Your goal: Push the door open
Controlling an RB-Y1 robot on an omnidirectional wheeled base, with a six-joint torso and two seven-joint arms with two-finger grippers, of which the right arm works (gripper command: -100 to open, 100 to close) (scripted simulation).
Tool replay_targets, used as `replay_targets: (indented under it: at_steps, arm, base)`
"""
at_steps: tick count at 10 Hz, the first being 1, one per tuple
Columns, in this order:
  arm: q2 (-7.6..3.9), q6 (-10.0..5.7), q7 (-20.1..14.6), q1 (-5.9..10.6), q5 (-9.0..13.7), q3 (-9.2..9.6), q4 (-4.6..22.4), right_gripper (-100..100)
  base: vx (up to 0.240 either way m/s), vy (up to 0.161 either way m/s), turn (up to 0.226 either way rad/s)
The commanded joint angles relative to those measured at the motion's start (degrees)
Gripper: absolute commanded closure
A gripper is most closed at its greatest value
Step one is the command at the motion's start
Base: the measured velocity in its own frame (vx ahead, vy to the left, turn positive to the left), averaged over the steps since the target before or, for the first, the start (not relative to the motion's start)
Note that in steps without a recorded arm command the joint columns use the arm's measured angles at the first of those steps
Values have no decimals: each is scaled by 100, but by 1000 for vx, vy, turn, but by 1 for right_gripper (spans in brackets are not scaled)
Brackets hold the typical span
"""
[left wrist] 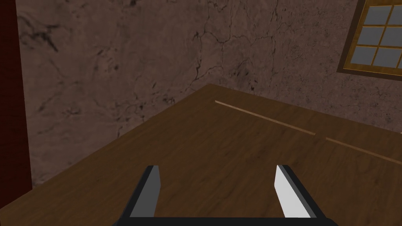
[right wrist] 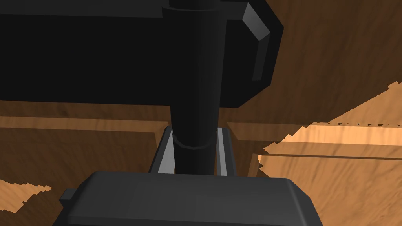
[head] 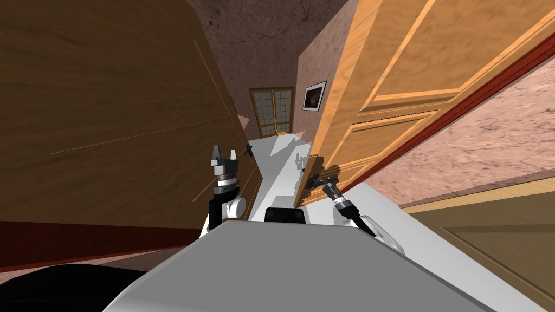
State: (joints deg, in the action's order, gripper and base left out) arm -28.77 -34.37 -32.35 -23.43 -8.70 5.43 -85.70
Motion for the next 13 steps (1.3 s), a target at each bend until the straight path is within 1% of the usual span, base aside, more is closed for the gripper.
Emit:
replay_targets:
  at_steps: [1, 4, 6, 13]
  arm:
    - [95, 74, 115, 194, 37, -136, 55, 100]
    - [339, 276, 338, 457, 69, -260, 207, 100]
    - [525, 430, 508, 658, 93, -355, 322, 100]
    - [1230, 1014, 1153, 1418, 186, -714, 759, 100]
  base:
    - [101, 64, -23]
    - [115, 39, -35]
    - [91, 44, -44]
    - [93, 57, -60]
